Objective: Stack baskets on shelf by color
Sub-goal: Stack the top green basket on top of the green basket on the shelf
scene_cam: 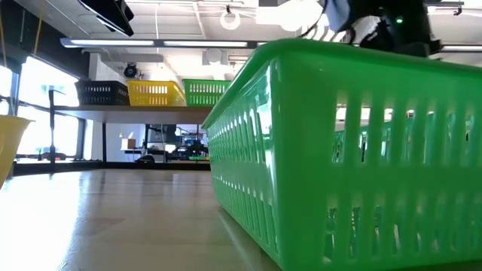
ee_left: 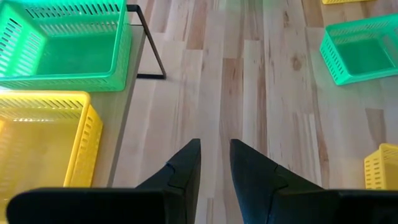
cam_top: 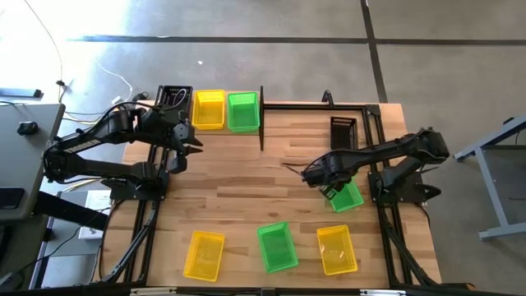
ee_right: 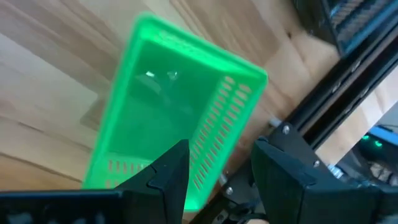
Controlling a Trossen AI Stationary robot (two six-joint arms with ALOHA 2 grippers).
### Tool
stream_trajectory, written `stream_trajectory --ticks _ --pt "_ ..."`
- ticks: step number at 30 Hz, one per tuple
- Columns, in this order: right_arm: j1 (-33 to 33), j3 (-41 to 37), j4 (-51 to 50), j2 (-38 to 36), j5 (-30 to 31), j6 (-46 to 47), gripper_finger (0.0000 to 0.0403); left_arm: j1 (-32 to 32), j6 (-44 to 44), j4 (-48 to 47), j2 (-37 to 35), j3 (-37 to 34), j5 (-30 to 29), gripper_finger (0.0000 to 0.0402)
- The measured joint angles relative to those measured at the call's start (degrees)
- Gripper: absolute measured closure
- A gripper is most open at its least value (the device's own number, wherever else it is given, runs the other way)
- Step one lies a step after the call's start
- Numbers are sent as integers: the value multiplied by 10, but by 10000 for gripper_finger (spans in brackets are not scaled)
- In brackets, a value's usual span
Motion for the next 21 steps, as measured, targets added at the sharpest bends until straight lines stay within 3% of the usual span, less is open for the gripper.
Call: stream_trajectory --ticks 13,21 --pt "3 -129 47 -169 -9 119 245 0 -46 0 31 0 -11 326" --pt "3 -213 131 -192 -37 158 245 0 -60 0 40 0 -11 326"
